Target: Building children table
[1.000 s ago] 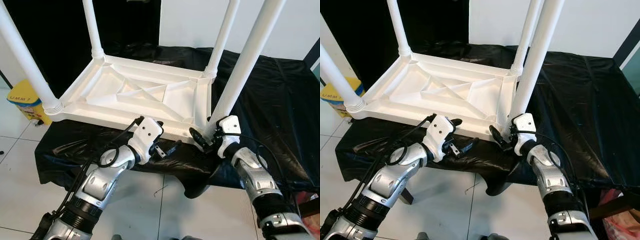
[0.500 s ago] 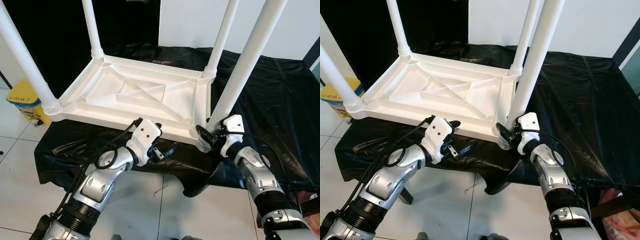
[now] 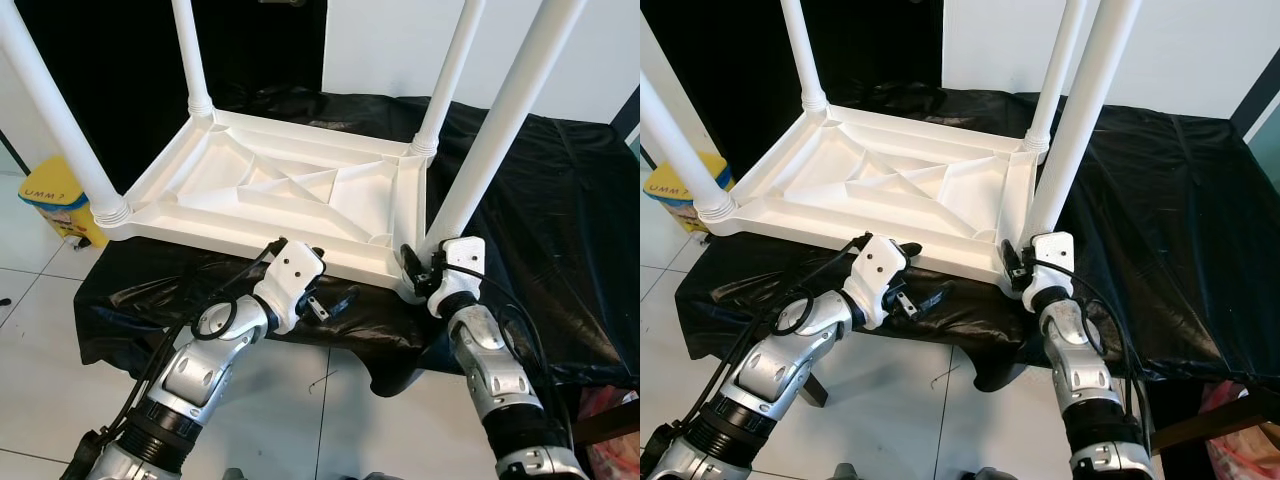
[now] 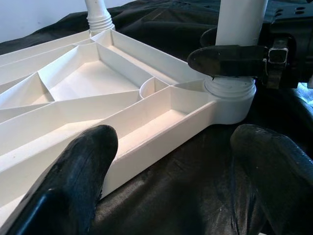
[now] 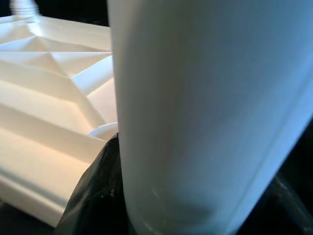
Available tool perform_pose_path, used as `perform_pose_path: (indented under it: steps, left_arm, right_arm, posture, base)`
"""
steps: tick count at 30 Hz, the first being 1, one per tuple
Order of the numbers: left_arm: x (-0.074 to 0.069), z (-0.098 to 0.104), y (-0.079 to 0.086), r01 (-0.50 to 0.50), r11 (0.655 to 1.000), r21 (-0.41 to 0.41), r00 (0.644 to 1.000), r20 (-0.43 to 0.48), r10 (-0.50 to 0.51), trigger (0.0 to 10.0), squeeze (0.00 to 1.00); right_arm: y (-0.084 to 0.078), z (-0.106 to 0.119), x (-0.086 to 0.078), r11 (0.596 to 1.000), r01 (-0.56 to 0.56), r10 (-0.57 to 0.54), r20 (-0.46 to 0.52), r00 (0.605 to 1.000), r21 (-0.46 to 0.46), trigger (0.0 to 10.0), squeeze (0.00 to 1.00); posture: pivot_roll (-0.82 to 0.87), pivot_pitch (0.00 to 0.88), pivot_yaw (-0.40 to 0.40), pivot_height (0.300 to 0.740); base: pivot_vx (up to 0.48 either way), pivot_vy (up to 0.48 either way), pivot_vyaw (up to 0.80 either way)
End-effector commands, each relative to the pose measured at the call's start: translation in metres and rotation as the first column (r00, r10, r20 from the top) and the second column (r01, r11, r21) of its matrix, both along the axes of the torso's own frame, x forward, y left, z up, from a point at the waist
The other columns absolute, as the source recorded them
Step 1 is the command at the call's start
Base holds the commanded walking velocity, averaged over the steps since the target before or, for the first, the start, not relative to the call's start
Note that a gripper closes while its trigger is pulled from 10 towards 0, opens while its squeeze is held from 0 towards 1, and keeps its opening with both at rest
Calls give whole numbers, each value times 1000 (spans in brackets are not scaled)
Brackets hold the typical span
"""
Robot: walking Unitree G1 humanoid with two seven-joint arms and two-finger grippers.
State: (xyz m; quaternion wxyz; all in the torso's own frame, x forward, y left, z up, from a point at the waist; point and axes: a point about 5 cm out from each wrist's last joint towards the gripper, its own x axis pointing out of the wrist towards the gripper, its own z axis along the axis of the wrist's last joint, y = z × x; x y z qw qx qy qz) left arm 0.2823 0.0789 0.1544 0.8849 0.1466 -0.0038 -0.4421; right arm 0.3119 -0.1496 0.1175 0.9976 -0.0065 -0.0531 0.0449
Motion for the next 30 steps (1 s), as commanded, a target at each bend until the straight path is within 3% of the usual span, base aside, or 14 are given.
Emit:
perform_pose_path:
  steps: [1, 6, 10, 24, 25, 30]
  left_arm:
    - [-2, -2, -3, 40, 999, 13, 999, -13, -39, 10000, 0]
    - [0, -1, -5, 29, 1000, 5, 1000, -5, -29, 10000, 0]
    - [0, -1, -7, 27, 1000, -6, 1000, -10, -27, 10000, 0]
    - [3, 0, -7, 15, 1000, -3, 1000, 4, -15, 10000, 0]
    - [4, 0, -6, 15, 1000, -4, 1000, 5, -15, 10000, 0]
    - [6, 3, -7, 18, 1000, -1, 1000, 16, -18, 10000, 0]
  right_arm:
    - [-9, -18, -7, 996, 87, -88, -92, 992, -7, 10000, 0]
    - [3, -15, -12, 969, 245, -243, -87, 966, 12, 10000, 0]
    - [12, -13, -14, 974, 227, -224, -84, 971, 25, 10000, 0]
    - [12, -10, -17, 971, 240, -238, -74, 969, 22, 10000, 0]
    - [12, -9, -17, 976, 217, -215, -66, 974, 31, 10000, 1000]
    - [12, -4, -16, 985, 172, -171, -31, 985, 35, 10000, 1000]
  posture:
    - [24, 89, -91, 740]
    - [21, 80, -97, 740]
    - [14, 72, -95, 740]
    - [18, 58, -94, 740]
    - [20, 56, -91, 740]
    - [25, 57, -81, 740]
  base:
    - [0, 0, 0]
    - [0, 0, 0]
    - [0, 0, 0]
    - [0, 0, 0]
    - [0, 0, 0]
    - [0, 0, 0]
